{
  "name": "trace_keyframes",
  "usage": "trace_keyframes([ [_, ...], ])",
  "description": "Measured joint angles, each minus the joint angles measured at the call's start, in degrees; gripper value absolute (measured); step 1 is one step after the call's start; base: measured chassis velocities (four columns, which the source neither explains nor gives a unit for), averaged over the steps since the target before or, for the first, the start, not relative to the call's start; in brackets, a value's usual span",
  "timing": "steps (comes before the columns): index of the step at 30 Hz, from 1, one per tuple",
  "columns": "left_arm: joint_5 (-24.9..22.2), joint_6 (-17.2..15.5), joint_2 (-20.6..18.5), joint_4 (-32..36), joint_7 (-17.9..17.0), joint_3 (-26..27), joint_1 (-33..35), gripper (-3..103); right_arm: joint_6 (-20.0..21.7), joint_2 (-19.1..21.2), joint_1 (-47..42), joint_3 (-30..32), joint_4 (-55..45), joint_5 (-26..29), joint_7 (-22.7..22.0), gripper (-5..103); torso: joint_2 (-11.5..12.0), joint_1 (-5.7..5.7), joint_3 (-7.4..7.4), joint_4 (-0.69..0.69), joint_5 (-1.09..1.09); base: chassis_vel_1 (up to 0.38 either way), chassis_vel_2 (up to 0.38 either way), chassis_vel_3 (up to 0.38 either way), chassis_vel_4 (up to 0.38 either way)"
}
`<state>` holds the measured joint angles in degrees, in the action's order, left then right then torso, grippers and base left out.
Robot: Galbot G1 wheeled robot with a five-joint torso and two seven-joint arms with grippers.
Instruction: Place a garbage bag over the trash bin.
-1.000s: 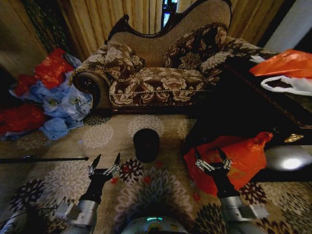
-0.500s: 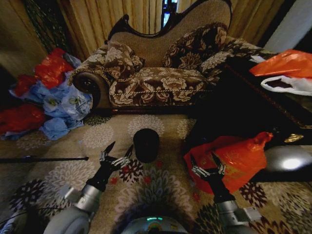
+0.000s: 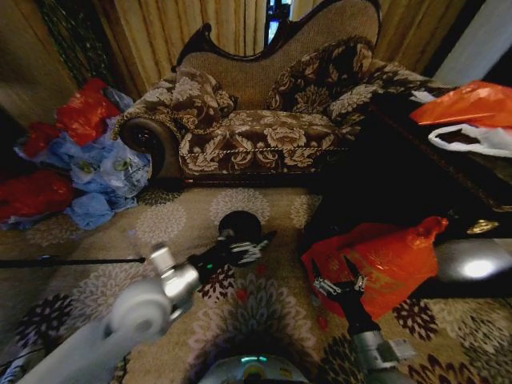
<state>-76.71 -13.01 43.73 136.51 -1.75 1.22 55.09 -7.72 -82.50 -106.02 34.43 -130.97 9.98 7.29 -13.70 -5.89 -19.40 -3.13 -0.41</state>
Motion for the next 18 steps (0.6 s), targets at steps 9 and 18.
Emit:
trace_keyframes([
  [9,-8.90,-1.87,15.43,-9.49,-7.21,-18.24,-16.56,102,-1.95,-0.61,0.88,-0.08,5.78,-2.53,0.23,100,0.00,0.00,0.01,0.00,0.03,0.000,0.000,0.000,0.000],
  [18,-9.84,-1.93,28.03,-17.44,-12.13,-27.08,-20.13,96,-3.26,-1.57,0.72,0.13,7.58,-3.93,0.17,100,0.00,0.00,0.01,0.01,0.02,0.000,0.000,0.000,0.000],
])
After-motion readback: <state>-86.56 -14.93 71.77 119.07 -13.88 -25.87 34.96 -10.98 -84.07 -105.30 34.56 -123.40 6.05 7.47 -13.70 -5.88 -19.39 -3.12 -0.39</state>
